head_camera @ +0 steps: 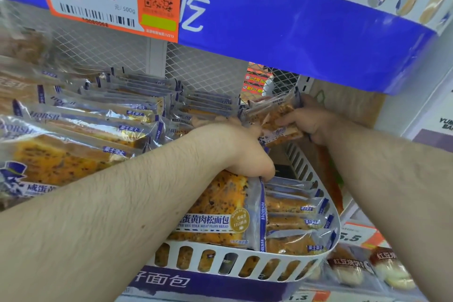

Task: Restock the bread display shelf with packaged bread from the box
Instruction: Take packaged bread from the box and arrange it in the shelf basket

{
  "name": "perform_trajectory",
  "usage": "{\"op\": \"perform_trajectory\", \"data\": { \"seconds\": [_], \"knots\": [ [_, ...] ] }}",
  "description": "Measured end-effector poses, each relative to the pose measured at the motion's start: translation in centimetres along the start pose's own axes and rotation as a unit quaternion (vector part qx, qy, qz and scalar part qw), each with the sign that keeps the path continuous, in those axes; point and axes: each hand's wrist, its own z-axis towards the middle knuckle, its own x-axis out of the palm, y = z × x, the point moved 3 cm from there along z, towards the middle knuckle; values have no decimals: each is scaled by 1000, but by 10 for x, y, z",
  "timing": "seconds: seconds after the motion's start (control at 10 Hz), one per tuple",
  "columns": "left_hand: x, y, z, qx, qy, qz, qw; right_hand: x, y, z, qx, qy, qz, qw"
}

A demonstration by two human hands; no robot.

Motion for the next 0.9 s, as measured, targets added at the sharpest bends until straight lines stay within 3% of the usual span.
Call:
{"op": "perform_trajectory", "data": {
  "seconds": [0.1, 0.2, 0.3, 0.5, 0.6, 0.7, 0.8, 0.9],
  "knots": [
    [5, 0, 5, 16, -10, 20, 1000, 17, -17, 8, 7, -24, 31, 999],
    [7, -1, 9, 31, -23, 1, 999, 22, -23, 0, -7, -30, -93, 995],
    [7, 1, 11, 32, -24, 17, 999, 23, -34, 0, -15, -129, -221, 966],
    [7, 3, 11, 43, -38, 37, 998, 36, -26, 10, 88, -52, -196, 975],
    [8, 3, 10, 40, -30, 34, 998, 44, -28, 17, 84, -85, -212, 970],
    [8, 3, 10, 44, -34, 26, 998, 46, -31, 18, 70, -168, -213, 960],
    [7, 2, 10, 42, -36, 22, 998, 47, -26, 11, 66, -181, -264, 945],
    [8, 4, 11, 42, -37, 23, 998, 50, -18, 4, -5, -161, -380, 911]
  ]
}}
